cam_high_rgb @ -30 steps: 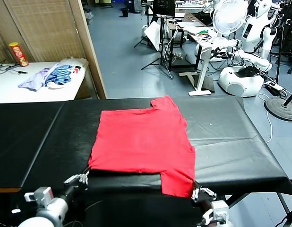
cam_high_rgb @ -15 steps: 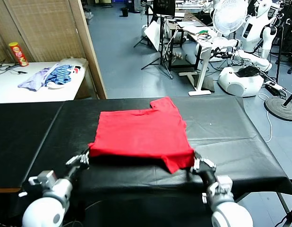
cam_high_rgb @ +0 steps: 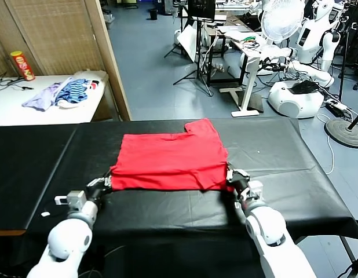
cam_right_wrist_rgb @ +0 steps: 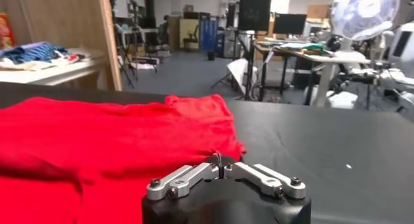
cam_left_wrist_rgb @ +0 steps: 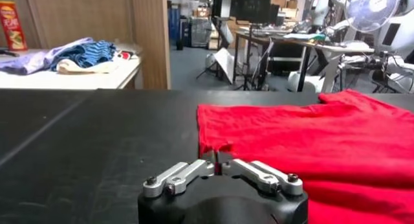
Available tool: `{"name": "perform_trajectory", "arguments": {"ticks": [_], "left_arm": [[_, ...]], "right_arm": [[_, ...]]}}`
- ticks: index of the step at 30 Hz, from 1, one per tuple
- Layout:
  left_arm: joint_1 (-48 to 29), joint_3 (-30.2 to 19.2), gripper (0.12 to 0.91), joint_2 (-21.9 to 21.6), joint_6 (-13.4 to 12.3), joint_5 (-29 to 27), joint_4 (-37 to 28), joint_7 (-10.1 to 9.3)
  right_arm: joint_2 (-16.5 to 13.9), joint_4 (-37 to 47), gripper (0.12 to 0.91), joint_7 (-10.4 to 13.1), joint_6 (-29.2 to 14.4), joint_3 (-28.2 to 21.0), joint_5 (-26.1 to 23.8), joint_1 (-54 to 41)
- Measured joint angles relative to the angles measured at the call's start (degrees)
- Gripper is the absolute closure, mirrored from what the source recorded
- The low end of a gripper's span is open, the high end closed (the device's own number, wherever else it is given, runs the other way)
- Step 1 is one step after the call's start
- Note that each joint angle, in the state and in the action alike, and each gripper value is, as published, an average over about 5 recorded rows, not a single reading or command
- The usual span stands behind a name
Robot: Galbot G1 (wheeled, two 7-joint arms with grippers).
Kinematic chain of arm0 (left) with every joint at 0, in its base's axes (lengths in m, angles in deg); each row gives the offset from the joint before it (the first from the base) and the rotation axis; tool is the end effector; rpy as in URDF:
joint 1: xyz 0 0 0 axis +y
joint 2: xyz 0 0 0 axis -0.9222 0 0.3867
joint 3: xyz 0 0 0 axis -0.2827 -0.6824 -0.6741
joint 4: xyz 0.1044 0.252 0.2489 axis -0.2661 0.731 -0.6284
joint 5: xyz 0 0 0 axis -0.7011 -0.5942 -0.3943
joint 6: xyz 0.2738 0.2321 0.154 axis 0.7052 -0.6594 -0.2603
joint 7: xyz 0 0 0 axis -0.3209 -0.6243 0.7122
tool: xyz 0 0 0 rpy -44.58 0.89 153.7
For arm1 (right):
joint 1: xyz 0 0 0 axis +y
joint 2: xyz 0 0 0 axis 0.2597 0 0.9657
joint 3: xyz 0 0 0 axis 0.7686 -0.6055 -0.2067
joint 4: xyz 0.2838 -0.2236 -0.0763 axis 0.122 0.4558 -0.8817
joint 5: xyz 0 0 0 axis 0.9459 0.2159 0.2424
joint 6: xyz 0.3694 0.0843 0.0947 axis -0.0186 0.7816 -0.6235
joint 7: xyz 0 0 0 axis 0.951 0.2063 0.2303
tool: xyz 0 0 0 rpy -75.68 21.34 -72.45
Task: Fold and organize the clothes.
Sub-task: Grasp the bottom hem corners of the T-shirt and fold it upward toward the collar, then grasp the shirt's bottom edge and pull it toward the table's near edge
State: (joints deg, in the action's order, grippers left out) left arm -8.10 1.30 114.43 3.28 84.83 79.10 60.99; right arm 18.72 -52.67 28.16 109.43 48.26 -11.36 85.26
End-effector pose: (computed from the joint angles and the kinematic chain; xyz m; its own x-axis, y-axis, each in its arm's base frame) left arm 0.3016 0.1004 -0.3088 -0.9468 0.0158 0.3213 0.0096 0.9997 -0.0210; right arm 0.3165 -0.0346 -0.3015 -0.9514 -0.1904 0.2422 -0.2084 0.9767 -0.0510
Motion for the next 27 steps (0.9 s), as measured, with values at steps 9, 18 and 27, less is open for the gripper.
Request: {"name": "perform_trajectory", "arguments": {"ticks": [9, 18, 27], "left_arm": [[4.0, 1.1, 0.240, -0.8, 0.9, 4.6, 2.0, 0.33], [4.6, 1.4, 0.342, -0.4, 1.7, 9.1, 0.1, 1.19], [4.7, 1.3, 0.812, -0.2, 1.7, 9.0, -0.4, 1.30]], "right_arm": [[1.0, -2.4, 0.231, 0.3, 0.3, 1.4, -2.3, 7.0], [1.3, -0.4, 0.453, 0.1, 0.3, 0.9, -3.2, 8.0], [0.9, -2.1, 0.874, 0.3, 0.7, 0.8, -4.4, 9.1]]}}
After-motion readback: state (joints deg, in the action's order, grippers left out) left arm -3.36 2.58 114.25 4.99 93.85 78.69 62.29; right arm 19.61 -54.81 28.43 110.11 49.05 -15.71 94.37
